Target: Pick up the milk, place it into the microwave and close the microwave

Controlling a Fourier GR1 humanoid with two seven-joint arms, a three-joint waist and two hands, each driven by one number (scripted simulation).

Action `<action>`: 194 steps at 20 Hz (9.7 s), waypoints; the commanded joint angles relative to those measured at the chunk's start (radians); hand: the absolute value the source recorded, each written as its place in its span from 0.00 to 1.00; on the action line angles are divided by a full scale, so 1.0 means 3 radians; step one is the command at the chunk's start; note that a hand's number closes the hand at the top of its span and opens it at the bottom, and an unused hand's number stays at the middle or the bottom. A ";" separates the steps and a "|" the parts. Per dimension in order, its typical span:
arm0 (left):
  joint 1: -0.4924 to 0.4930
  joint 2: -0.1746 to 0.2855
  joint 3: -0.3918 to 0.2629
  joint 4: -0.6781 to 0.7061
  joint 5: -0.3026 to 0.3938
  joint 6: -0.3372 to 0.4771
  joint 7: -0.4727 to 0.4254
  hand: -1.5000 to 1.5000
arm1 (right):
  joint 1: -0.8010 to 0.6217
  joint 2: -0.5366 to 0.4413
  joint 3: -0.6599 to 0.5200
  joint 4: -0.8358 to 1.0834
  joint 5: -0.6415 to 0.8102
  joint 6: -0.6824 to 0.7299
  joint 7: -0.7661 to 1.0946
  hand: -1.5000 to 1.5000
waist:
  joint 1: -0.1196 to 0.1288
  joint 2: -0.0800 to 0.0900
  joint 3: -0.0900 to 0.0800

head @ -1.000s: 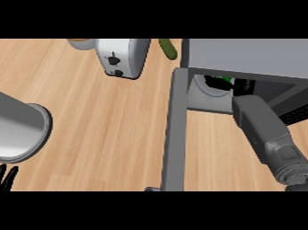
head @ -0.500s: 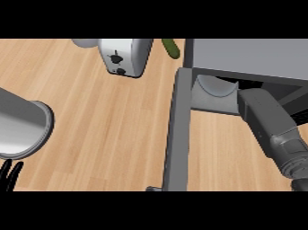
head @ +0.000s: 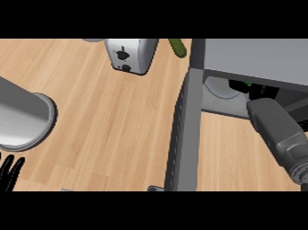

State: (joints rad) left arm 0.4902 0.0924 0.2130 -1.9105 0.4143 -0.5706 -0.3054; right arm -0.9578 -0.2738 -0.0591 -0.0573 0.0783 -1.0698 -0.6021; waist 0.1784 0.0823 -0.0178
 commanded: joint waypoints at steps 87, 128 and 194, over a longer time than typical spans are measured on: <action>-0.1205 -0.0307 -0.1361 0.1208 -0.1991 0.0839 -0.0163 1.00 | 0.3872 -0.0046 -0.0489 -0.3088 -0.1140 0.4021 -0.1173 0.00 | -0.0620 -0.0273 0.0059; -0.3762 -0.0307 -0.4179 0.2847 -0.0096 0.2972 0.0191 1.00 | 0.3828 -0.0602 -0.0286 -0.4210 -0.1458 0.4708 -0.0688 0.00 | -0.1194 -0.0186 0.0039; -0.5363 -0.0293 -0.3919 0.3756 0.1135 0.4064 -0.0023 1.00 | 0.2821 -0.1368 0.0759 -0.5856 -0.1923 0.5756 0.0339 1.00 | -0.2186 0.0007 0.0087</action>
State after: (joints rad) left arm -1.0317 0.0917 -0.9619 -0.8169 0.7510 0.6678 -0.3246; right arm -0.1138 -0.6881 0.1541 -1.7950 -0.4970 0.6180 -0.4705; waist -0.4476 0.0729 0.0039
